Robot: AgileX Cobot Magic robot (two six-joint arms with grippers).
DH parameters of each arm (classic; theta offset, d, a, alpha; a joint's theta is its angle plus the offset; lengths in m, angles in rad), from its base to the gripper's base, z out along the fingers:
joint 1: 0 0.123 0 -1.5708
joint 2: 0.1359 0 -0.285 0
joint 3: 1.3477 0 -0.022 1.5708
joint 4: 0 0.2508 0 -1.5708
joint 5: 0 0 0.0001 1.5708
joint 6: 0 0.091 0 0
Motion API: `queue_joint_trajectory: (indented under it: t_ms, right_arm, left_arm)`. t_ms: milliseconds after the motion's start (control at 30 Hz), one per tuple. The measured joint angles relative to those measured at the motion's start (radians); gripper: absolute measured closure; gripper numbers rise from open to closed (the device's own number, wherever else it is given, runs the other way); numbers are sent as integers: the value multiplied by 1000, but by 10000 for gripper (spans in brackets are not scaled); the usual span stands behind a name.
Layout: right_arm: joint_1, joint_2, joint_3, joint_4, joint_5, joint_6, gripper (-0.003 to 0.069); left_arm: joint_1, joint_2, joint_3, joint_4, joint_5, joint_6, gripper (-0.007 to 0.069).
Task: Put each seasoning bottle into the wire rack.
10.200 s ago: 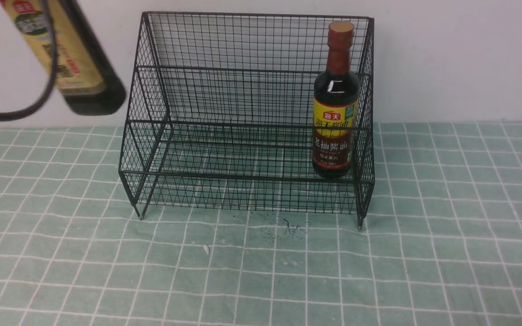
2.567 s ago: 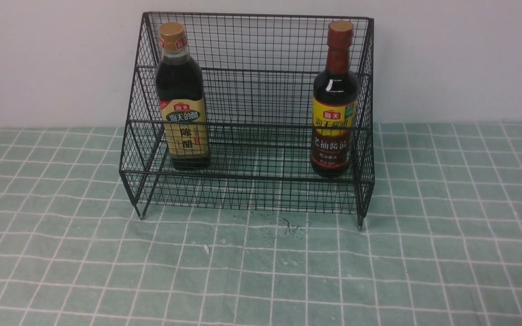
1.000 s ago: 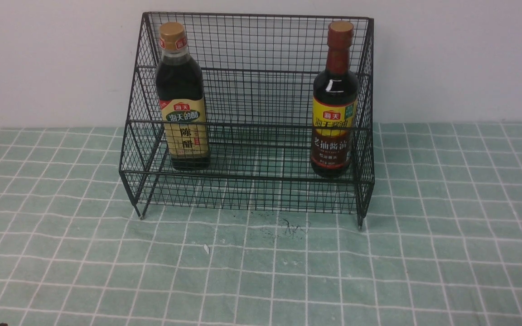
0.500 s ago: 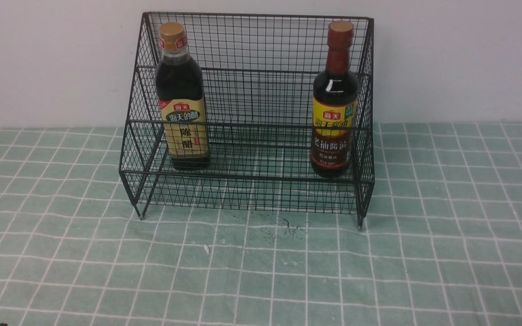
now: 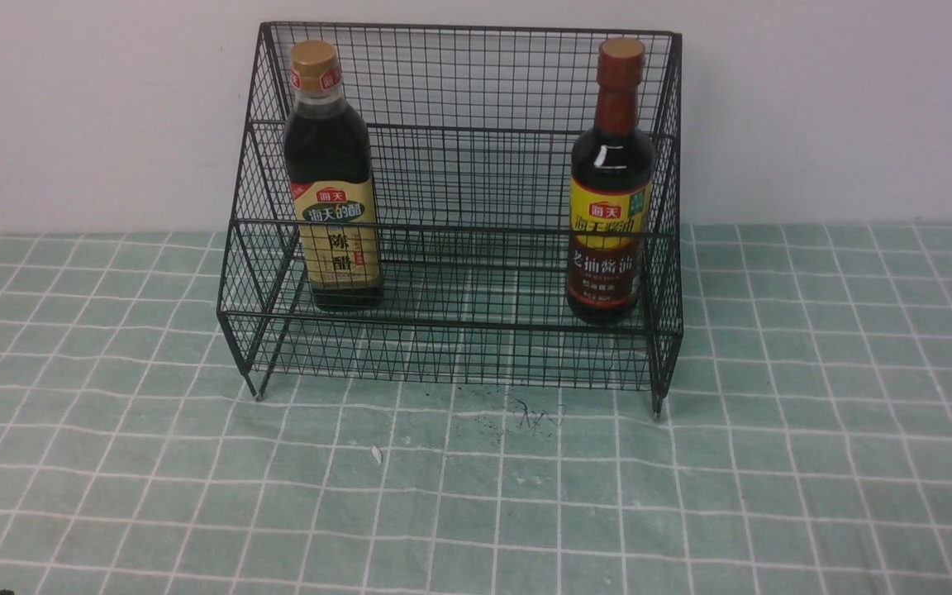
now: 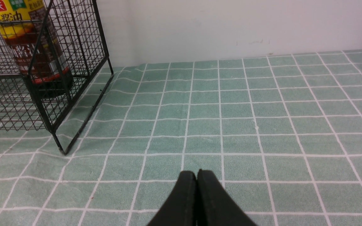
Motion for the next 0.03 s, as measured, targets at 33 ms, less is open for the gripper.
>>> queue_joint_trajectory:
  t_ms: [33]
  right_arm:
    - [0, 0, 0, 0, 0, 0, 673]
  left_arm:
    - [0, 0, 0, 0, 0, 0, 631]
